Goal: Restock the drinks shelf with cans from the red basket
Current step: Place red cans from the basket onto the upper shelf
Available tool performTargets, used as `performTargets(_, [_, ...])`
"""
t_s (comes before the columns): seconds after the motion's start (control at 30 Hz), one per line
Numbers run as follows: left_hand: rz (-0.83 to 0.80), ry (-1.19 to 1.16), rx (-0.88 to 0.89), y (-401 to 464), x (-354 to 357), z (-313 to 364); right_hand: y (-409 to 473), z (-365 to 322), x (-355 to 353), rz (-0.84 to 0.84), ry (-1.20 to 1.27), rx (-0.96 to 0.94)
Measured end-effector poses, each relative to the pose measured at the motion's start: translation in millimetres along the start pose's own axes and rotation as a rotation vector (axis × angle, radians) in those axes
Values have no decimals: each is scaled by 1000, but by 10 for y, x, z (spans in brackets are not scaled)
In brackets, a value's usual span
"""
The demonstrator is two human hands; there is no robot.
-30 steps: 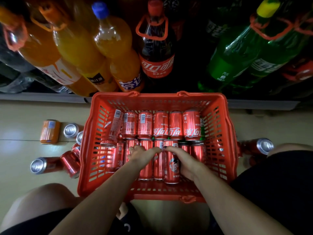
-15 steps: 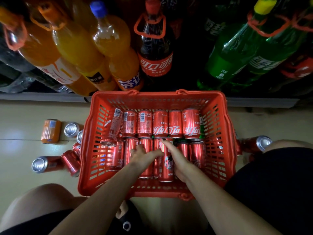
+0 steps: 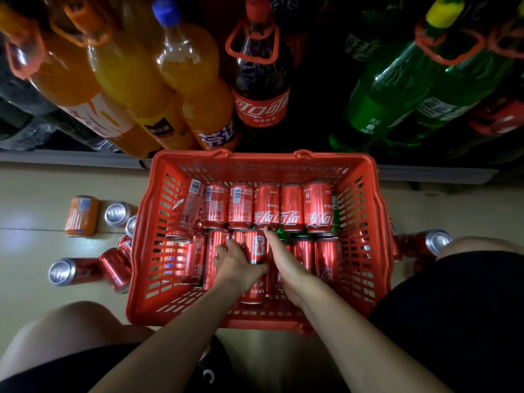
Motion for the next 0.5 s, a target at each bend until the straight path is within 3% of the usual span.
performTargets(0.17, [19, 73, 49, -38, -20, 54, 84, 53, -161, 105, -35, 13])
performTargets(0.33, [73, 86, 90, -59, -146, 109, 93, -33, -161, 68, -76, 22])
performTargets(0.5, [152, -69, 19, 1, -373, 36, 47, -12, 13, -49, 19, 45])
Point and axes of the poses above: each hand's wrist, its own y-axis towards the middle knuckle, its own x-axis out of the palm, z = x × y, the point moved 10 cm from there along y, towards the middle knuckle, and after that the axes turned 15 degrees about z, right-handed, at the moved point
